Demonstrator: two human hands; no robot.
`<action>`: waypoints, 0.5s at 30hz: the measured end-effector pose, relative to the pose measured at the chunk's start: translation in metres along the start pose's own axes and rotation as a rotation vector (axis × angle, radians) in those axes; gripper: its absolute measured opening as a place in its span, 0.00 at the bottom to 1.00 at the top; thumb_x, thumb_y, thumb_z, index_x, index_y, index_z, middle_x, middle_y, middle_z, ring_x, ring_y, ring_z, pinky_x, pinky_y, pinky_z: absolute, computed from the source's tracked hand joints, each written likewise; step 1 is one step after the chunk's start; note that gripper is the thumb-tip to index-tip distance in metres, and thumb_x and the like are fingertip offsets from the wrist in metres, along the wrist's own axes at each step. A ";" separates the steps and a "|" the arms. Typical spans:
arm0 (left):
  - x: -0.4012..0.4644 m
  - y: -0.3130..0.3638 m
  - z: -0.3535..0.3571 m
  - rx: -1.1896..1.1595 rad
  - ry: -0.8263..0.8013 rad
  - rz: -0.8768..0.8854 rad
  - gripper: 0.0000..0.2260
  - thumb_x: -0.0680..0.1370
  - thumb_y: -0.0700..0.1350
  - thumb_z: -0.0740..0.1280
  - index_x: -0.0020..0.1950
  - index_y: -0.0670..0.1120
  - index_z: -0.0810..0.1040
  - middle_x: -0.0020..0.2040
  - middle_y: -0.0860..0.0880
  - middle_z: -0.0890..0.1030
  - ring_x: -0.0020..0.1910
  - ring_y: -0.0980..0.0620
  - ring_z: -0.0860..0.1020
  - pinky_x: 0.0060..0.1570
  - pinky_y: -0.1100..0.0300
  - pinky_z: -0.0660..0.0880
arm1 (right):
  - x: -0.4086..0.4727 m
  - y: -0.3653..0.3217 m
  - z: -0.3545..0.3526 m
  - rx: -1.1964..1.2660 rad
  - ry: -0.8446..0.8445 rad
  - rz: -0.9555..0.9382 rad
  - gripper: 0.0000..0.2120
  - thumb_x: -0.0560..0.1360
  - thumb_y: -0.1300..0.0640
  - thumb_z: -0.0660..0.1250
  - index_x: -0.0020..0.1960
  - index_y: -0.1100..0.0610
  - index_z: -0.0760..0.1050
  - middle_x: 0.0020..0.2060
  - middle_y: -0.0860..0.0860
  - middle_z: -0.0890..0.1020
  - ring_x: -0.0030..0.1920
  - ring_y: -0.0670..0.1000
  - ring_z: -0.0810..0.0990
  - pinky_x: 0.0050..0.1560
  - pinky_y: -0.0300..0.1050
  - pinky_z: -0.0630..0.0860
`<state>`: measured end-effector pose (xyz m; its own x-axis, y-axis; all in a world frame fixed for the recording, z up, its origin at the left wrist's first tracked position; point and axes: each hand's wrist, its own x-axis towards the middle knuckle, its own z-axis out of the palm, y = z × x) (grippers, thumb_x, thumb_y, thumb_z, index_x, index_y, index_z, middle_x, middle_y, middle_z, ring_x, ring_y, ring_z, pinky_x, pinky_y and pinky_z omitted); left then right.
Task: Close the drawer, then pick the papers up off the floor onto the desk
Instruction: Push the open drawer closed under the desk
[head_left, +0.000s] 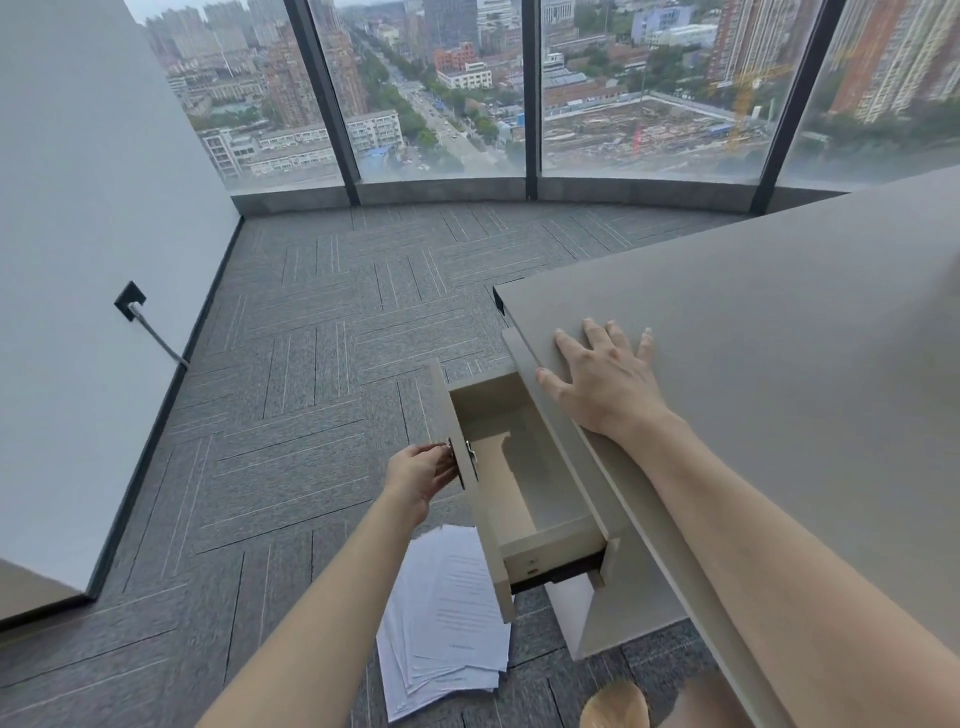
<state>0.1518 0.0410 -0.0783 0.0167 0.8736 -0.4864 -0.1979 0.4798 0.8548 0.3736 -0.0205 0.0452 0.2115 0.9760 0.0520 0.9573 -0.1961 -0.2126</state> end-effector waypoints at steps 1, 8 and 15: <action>0.002 -0.002 0.006 -0.010 -0.009 -0.002 0.03 0.77 0.31 0.65 0.50 0.35 0.74 0.40 0.38 0.80 0.30 0.49 0.83 0.30 0.61 0.82 | 0.000 0.000 0.000 0.002 0.001 0.000 0.33 0.78 0.35 0.52 0.79 0.48 0.59 0.80 0.58 0.58 0.80 0.61 0.51 0.76 0.70 0.42; 0.009 -0.010 0.045 -0.028 -0.092 -0.038 0.02 0.78 0.32 0.65 0.45 0.36 0.73 0.42 0.37 0.80 0.37 0.46 0.82 0.34 0.60 0.83 | -0.002 -0.002 -0.001 0.026 0.005 0.002 0.29 0.81 0.40 0.49 0.79 0.48 0.59 0.80 0.58 0.57 0.81 0.61 0.50 0.76 0.70 0.41; 0.015 -0.014 0.069 -0.032 -0.134 -0.078 0.04 0.76 0.32 0.67 0.50 0.33 0.75 0.46 0.34 0.80 0.41 0.43 0.81 0.38 0.57 0.83 | -0.001 -0.003 -0.001 0.022 0.019 0.003 0.29 0.80 0.40 0.49 0.79 0.49 0.60 0.80 0.59 0.58 0.80 0.61 0.51 0.76 0.70 0.42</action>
<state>0.2225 0.0532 -0.0849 0.1632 0.8380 -0.5208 -0.2217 0.5455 0.8083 0.3709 -0.0212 0.0462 0.2180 0.9734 0.0704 0.9521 -0.1962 -0.2344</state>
